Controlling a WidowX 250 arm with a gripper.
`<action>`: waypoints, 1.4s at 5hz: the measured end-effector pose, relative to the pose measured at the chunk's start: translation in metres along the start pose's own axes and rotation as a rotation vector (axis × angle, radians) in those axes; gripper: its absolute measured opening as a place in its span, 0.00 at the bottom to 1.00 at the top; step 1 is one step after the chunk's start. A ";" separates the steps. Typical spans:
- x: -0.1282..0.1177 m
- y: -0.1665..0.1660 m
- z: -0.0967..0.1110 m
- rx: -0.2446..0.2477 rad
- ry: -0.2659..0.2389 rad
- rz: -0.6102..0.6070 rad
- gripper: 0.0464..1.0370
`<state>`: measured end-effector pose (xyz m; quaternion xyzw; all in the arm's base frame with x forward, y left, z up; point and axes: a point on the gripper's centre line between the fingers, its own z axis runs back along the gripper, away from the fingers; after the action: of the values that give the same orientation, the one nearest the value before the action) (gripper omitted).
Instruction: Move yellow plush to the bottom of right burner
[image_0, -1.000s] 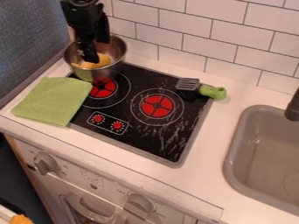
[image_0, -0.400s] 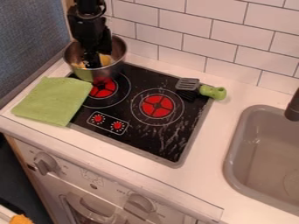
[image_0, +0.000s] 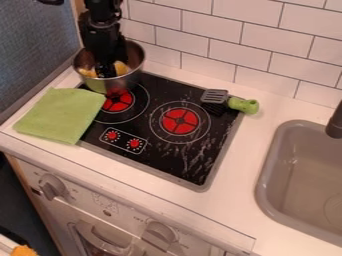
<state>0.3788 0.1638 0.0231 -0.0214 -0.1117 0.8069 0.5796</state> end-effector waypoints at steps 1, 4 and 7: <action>0.003 0.000 0.000 -0.001 -0.019 0.008 0.64; 0.000 0.002 -0.002 0.001 -0.006 0.014 0.28; -0.002 -0.019 0.013 -0.058 0.014 0.005 0.28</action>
<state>0.3944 0.1658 0.0398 -0.0441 -0.1309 0.8046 0.5774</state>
